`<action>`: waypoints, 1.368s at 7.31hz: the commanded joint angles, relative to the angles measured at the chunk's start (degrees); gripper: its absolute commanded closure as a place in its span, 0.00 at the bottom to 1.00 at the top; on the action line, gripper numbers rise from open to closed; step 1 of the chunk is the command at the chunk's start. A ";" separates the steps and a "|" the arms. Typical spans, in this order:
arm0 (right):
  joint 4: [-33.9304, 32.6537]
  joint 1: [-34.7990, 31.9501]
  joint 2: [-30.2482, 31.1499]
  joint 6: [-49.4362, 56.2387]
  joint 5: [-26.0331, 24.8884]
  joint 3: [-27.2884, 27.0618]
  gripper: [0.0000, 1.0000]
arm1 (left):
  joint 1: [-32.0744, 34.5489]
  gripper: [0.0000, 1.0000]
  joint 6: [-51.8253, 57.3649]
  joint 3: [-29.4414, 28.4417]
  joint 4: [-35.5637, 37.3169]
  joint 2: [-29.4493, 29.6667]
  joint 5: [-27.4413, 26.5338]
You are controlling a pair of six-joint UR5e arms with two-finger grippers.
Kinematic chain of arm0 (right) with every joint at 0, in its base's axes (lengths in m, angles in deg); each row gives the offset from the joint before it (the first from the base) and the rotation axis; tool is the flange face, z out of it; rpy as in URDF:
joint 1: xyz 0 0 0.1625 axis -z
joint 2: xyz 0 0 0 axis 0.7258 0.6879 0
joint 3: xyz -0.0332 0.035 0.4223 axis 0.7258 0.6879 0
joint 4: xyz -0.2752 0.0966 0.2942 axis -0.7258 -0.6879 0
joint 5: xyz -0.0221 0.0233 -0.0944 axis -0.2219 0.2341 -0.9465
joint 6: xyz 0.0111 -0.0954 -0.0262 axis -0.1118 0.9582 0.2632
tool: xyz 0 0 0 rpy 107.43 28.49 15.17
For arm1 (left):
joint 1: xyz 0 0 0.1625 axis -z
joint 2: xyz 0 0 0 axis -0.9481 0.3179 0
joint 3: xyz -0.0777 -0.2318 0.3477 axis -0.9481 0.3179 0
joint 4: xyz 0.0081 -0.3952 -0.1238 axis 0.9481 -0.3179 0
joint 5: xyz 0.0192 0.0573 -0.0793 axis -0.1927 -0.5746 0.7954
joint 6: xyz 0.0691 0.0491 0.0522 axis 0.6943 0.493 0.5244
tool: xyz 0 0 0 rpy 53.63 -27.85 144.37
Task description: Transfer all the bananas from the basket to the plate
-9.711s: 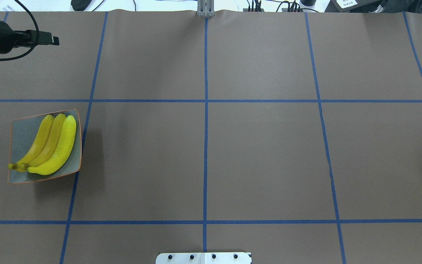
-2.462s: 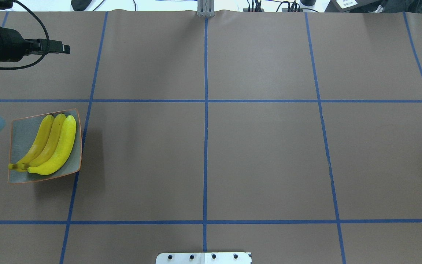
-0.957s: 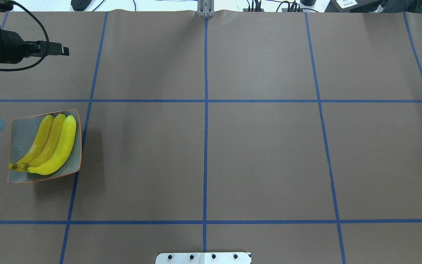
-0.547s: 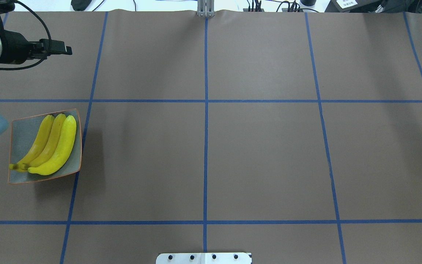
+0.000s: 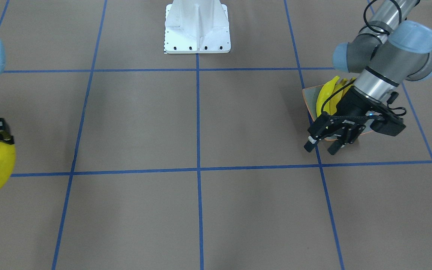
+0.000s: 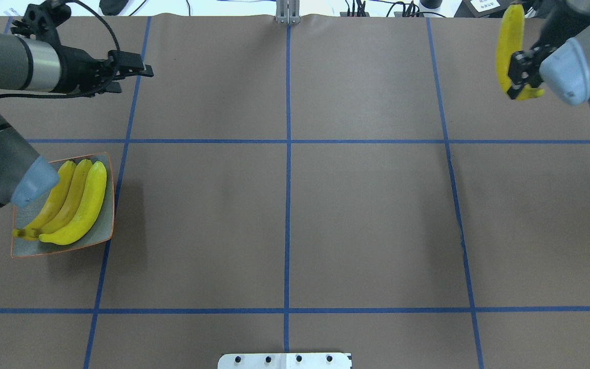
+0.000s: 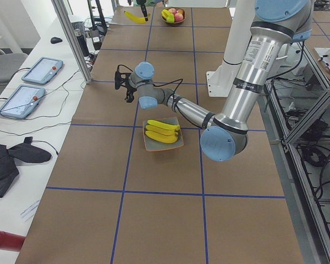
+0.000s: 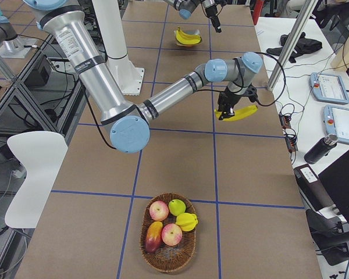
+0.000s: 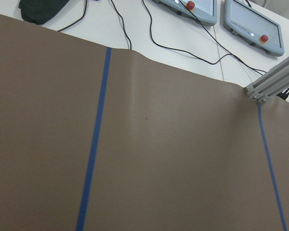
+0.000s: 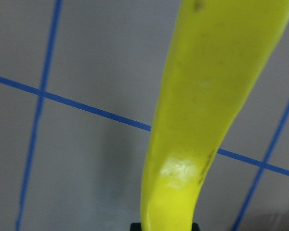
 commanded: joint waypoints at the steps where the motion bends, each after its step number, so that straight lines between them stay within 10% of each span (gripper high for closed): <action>1: 11.57 7.51 -2.07 -19.45 8.97 -1.23 1.00 | -4.74 0.00 -8.08 -0.12 -3.91 3.78 -1.86; 10: 14.49 21.69 -10.44 -29.01 13.60 -6.33 1.00 | -13.20 0.00 -16.89 0.05 -14.31 10.02 -3.10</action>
